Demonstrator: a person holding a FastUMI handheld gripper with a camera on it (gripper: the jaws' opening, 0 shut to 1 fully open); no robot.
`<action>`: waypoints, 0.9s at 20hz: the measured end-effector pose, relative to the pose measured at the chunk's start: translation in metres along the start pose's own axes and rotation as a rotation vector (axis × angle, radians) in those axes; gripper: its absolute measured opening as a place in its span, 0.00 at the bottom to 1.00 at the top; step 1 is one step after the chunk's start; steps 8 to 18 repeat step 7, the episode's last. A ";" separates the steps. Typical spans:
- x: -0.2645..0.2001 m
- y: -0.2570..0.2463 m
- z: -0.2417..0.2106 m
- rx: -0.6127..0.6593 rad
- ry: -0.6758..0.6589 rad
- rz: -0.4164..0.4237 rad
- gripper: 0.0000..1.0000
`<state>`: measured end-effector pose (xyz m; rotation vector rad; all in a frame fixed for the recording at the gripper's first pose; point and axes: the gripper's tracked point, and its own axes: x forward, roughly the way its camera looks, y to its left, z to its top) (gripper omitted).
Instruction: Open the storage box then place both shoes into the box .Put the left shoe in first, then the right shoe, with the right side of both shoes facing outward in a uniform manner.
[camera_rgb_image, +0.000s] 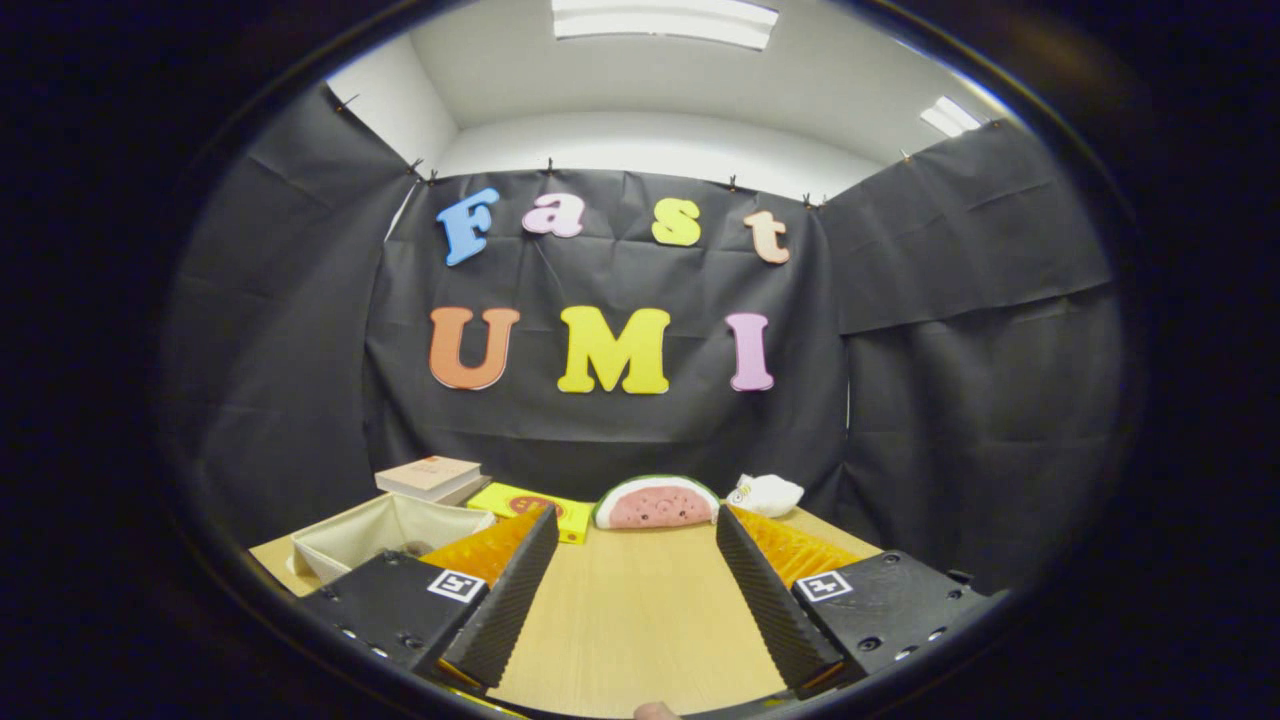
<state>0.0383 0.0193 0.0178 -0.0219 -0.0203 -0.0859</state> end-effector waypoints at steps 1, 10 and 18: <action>0.000 0.000 -0.004 -0.003 0.007 0.003 0.97; 0.003 -0.008 -0.014 -0.008 0.020 -0.010 0.97; 0.003 -0.008 -0.014 -0.008 0.020 -0.010 0.97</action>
